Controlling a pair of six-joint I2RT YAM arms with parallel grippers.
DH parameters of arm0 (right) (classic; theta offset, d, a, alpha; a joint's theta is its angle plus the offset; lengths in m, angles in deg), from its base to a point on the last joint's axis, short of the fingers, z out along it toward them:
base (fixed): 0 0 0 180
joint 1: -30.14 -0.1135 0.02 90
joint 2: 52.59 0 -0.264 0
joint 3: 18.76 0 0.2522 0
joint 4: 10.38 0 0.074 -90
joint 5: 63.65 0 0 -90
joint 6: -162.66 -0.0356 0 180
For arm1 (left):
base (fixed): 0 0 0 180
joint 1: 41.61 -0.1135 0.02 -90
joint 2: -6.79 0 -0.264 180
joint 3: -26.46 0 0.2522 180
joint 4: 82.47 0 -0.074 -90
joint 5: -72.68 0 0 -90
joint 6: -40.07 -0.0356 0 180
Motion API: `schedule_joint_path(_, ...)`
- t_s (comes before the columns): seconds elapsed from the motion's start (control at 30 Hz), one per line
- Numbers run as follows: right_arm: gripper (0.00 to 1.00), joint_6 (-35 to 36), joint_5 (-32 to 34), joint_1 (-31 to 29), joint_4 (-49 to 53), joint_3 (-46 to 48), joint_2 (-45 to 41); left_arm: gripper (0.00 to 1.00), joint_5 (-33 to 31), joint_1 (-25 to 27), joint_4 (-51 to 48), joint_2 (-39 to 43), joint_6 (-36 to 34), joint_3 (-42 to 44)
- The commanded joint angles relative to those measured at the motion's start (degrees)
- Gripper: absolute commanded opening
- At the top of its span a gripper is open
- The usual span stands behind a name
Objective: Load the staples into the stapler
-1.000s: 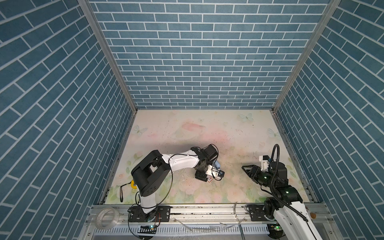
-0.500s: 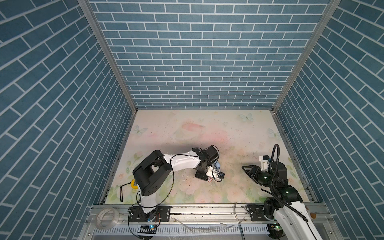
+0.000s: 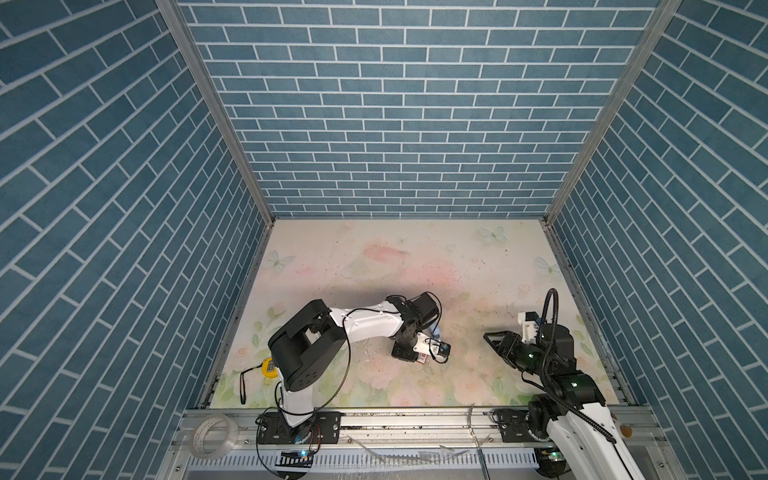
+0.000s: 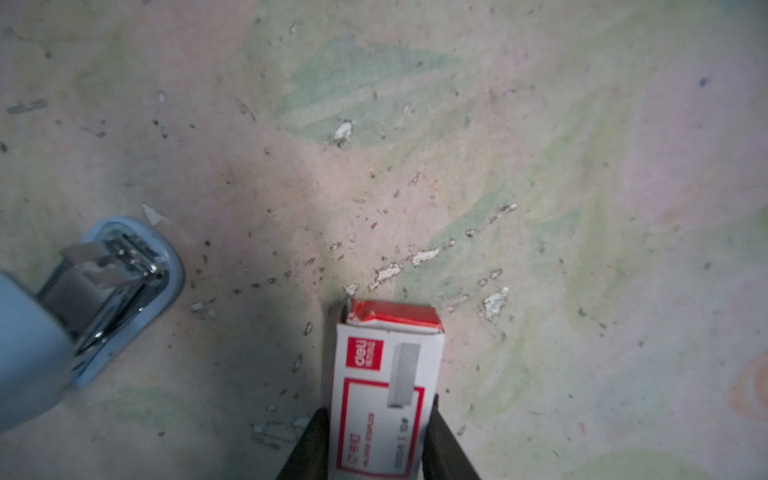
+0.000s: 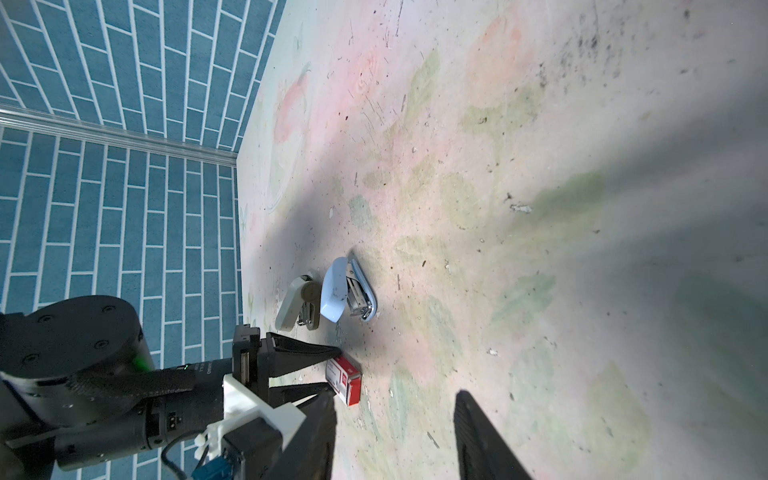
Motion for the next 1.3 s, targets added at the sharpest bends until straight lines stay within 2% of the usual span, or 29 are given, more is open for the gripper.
schedule_joint_path(0.0,0.47,-0.2,-0.1,-0.2,1.1,0.0,-0.1,0.36,0.7,0.8,-0.7,-1.0,5.0,-0.5)
schedule_joint_path(0.23,0.47,-0.8,-3.2,-0.3,-2.0,0.6,3.0,0.36,2.0,1.6,-0.5,-1.1,10.1,-1.2)
schedule_joint_path(0.43,0.47,1.9,-8.0,-0.2,-3.1,-1.3,10.6,0.38,2.9,3.4,0.1,-1.4,13.9,-1.9)
schedule_joint_path(0.73,0.47,-0.4,-18.0,-0.2,-16.5,-0.3,23.3,0.42,3.4,4.4,4.5,-0.7,17.3,0.6)
schedule_joint_path(0.97,0.43,-4.1,-22.2,-0.3,-21.0,0.9,26.4,0.47,2.7,4.0,10.3,7.1,17.4,8.0)
schedule_joint_path(1.1,0.41,-3.1,-23.4,-0.4,-17.1,0.6,26.2,0.52,2.2,3.6,14.2,11.8,17.3,12.4)
schedule_joint_path(1.27,0.40,-3.4,-23.1,-2.0,-17.2,0.8,27.4,0.54,2.3,3.4,16.5,12.9,18.5,13.7)
